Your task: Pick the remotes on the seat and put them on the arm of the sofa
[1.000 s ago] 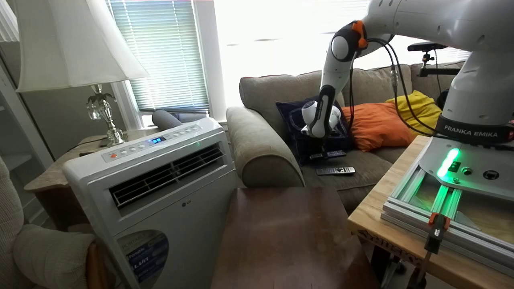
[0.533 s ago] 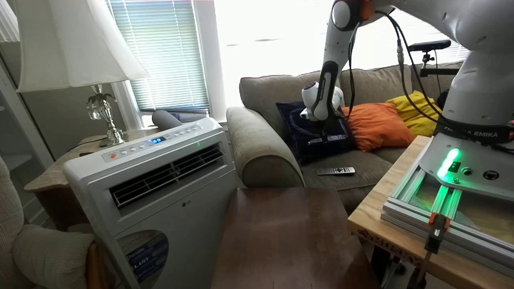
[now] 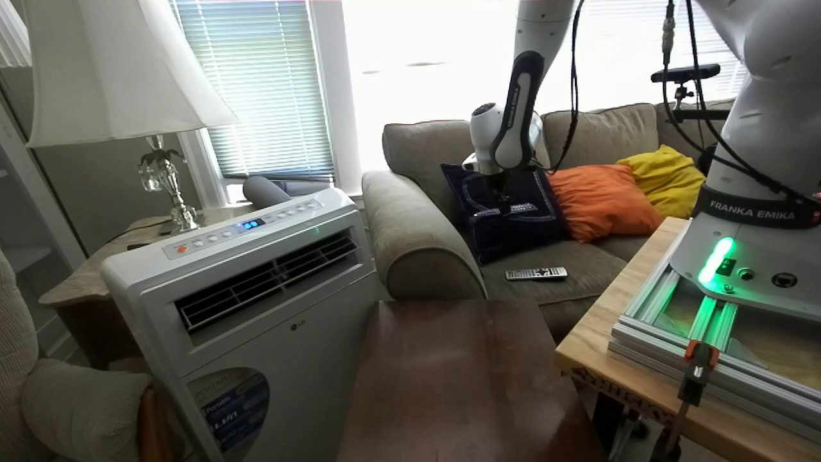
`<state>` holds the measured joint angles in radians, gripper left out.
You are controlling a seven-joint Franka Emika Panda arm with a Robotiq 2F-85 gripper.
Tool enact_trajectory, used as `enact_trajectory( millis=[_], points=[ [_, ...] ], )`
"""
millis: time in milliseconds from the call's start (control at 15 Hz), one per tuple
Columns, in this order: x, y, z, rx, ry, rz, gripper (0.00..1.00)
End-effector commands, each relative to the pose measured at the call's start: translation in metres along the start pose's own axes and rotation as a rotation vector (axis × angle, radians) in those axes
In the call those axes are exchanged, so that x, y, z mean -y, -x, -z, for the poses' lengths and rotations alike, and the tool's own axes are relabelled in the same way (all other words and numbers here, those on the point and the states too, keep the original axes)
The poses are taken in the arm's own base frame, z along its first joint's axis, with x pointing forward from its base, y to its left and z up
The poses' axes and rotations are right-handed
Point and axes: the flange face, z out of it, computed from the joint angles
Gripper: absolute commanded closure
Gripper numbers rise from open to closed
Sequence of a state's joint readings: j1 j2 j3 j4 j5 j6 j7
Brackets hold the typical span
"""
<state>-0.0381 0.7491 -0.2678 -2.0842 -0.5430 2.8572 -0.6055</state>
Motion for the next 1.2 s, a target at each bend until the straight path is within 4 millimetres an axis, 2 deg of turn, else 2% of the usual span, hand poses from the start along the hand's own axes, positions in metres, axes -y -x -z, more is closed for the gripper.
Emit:
enact_trajectory(
  millis=[0,333,533,600,733,1067,1133],
  points=[
    [0.023,-0.011,0.063,-0.047,0.006,0.001,0.70],
    [0.044,-0.039,0.127,-0.105,0.001,-0.014,0.70],
    [0.054,-0.051,0.145,-0.084,-0.055,-0.064,0.70],
    [0.044,-0.056,0.131,-0.092,-0.025,-0.035,0.45],
    [0.050,-0.060,0.140,-0.088,-0.035,-0.036,0.45],
    [0.048,-0.057,0.139,-0.084,-0.038,-0.044,0.45],
    [0.050,-0.059,0.141,-0.089,-0.052,-0.038,0.70]
  ],
)
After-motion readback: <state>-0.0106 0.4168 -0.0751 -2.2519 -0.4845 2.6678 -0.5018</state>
